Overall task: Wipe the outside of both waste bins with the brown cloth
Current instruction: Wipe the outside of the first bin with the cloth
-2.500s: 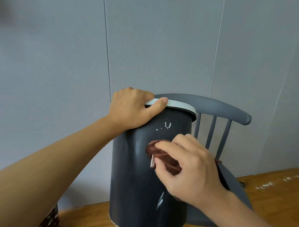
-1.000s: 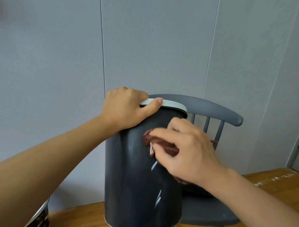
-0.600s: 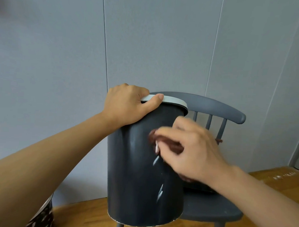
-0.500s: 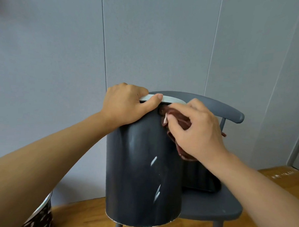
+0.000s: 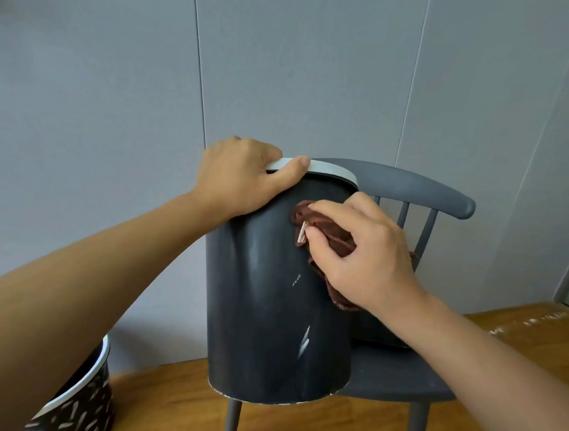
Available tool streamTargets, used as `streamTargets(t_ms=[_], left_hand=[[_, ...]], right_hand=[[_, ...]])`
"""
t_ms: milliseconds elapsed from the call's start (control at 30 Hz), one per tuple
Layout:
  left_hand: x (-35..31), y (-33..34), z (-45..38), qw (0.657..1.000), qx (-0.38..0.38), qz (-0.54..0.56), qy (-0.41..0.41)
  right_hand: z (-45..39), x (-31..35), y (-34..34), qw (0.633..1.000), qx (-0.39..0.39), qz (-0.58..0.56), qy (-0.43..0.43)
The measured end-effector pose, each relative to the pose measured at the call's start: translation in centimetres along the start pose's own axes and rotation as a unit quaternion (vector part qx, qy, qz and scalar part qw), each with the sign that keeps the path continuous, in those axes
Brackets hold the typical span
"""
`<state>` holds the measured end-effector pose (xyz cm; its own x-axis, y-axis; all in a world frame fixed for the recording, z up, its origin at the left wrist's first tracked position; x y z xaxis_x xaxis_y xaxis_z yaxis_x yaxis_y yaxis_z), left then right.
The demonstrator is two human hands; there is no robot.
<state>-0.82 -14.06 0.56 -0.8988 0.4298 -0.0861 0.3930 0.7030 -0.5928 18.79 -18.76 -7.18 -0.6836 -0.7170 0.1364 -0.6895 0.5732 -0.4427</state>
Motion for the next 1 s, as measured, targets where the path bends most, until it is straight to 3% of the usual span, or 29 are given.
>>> streamTargets(t_ms=[233,300,433,500,700,767,933,1000], left_hand=[[0.4,0.3,-0.5,1.000,0.010,0.005,-0.014],[0.3,0.3,-0.5,1.000,0.010,0.007,-0.012],[0.1,0.3,-0.5,1.000,0.012,0.003,-0.007],[0.1,0.3,-0.6,1.000,0.017,0.001,-0.014],[1.0,0.4,-0.9,0.999,0.026,0.011,-0.039],[0.9,0.4,-0.8,0.999,0.025,0.008,-0.032],[0.3,0.2,-0.6,0.999,0.026,0.001,-0.020],[0.5,0.2,-0.7,0.999,0.028,0.001,-0.030]], right_hand=[[6.5,2.0,-0.4,0.968,0.180,0.001,-0.176],[5.2,1.4,-0.7,0.973,0.161,0.006,-0.168],[1.2,-0.4,-0.6,0.999,0.043,-0.005,-0.017],[1.7,-0.4,-0.1,0.999,0.030,-0.017,-0.003],[10.2,2.1,-0.3,0.975,0.169,-0.048,-0.134],[9.8,1.8,-0.6,0.970,0.181,-0.028,-0.157],[3.9,-1.1,-0.6,0.999,0.023,-0.037,0.024],[4.7,-1.1,-0.1,0.998,0.021,-0.056,0.032]])
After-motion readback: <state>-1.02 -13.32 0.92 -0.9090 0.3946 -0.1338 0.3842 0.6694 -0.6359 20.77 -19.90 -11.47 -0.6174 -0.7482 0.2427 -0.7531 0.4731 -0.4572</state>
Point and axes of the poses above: each hand's wrist, its own z-axis away from the middle knuckle, its own y-axis out of the palm, x = y × z, the point moved 2 cm from there along -z, towards the middle knuckle, and after that the axes turned 3 degrees about x, right-handed, at the moved point
